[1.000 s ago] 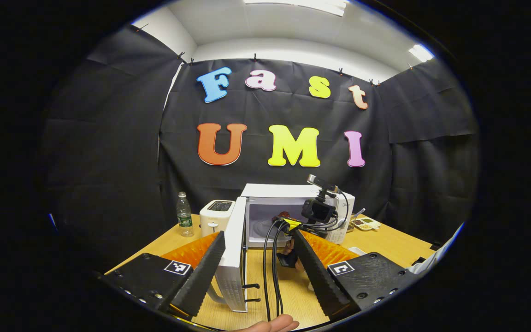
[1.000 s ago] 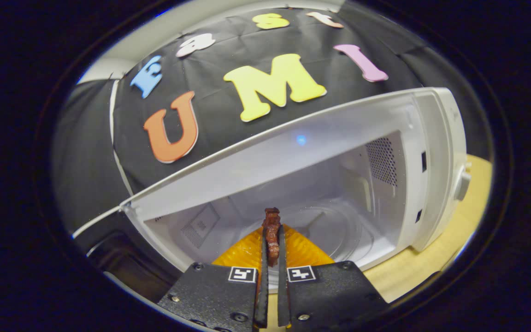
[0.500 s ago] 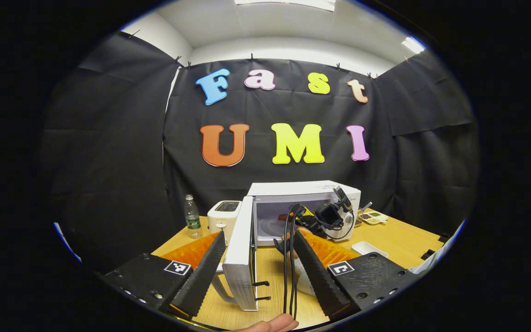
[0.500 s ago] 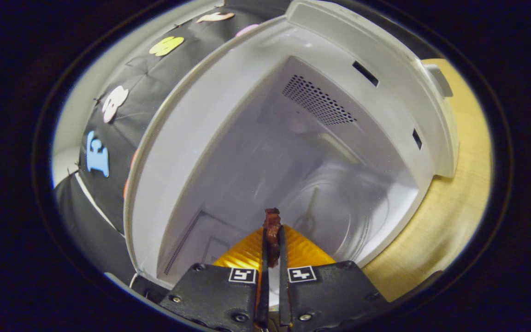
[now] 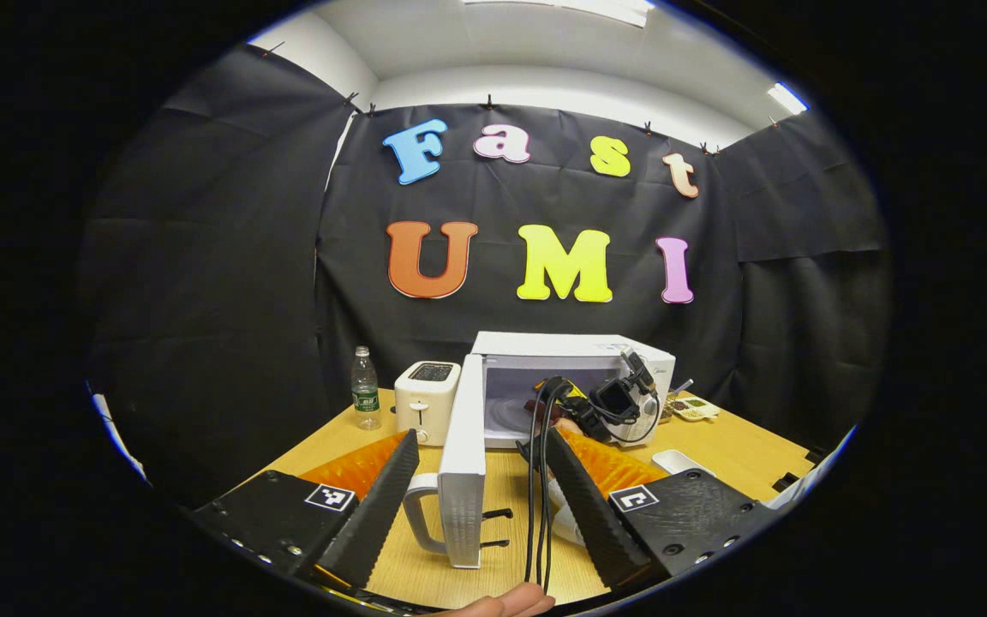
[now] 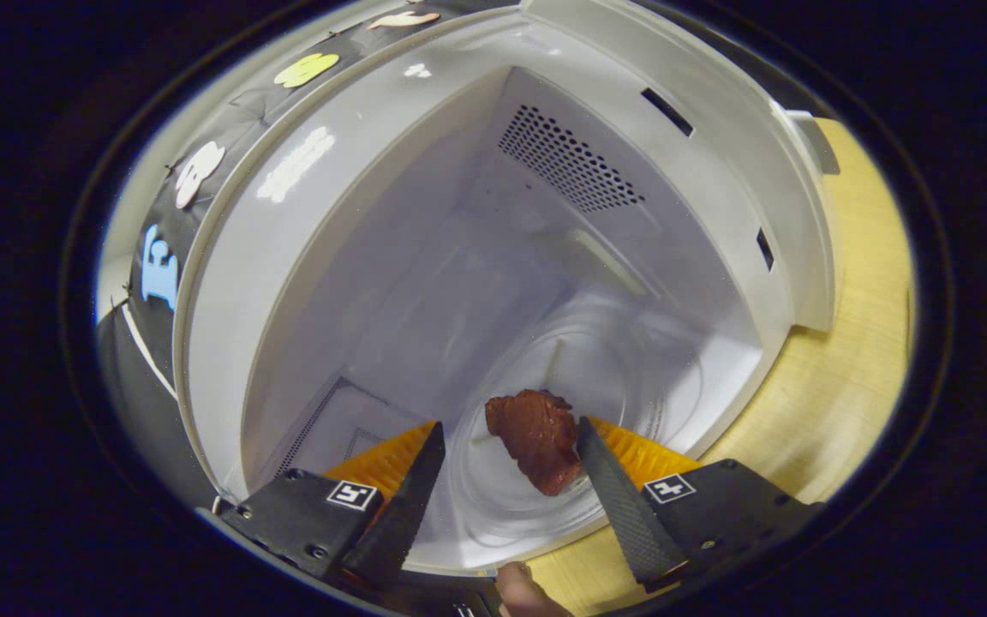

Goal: Open the microwave oven with the left hand, put the food in, and close the microwave oven.

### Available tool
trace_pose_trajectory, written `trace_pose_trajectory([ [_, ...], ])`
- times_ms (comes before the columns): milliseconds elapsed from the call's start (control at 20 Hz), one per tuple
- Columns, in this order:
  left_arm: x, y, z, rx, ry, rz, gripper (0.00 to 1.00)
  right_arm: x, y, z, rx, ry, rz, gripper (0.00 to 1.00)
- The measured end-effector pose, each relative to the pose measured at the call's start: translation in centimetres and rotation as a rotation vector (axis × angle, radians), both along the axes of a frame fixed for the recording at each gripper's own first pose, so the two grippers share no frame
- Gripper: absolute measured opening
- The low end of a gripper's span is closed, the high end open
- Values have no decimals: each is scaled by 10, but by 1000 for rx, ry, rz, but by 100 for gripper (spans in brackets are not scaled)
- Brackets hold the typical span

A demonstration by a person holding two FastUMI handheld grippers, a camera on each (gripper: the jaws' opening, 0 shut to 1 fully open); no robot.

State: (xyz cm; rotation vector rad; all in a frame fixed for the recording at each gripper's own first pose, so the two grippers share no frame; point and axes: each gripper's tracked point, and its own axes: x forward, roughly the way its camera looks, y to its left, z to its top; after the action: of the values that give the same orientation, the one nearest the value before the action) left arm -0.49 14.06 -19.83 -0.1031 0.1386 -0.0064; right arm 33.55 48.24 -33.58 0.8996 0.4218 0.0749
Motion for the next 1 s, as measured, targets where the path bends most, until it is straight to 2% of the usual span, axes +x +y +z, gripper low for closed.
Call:
trace_pose_trajectory([
  [300, -15, 1, 8, -10, -23, 7, 92, -22, -15, 33, -44, -50, 33, 98],
  [550, -22, 15, 15, -25, -57, 17, 92, -64, -37, 50, -61, -74, 105, 98],
  [800, -19, 52, -13, 22, 8, 134, 92, -123, -65, 60, -151, -129, 233, 99],
  [850, -18, 57, -20, 26, 22, 151, 82, -135, -72, 65, -155, -148, 253, 99],
  [900, -19, 63, -26, 22, 34, 168, 92, -147, -79, 70, -163, -169, 273, 99],
  [950, -19, 69, -29, 5, 46, 188, 82, -157, -86, 73, -176, -186, 291, 98],
  [1000, -20, 70, -33, -7, 58, 195, 89, -167, -94, 77, -190, -203, 304, 98],
])
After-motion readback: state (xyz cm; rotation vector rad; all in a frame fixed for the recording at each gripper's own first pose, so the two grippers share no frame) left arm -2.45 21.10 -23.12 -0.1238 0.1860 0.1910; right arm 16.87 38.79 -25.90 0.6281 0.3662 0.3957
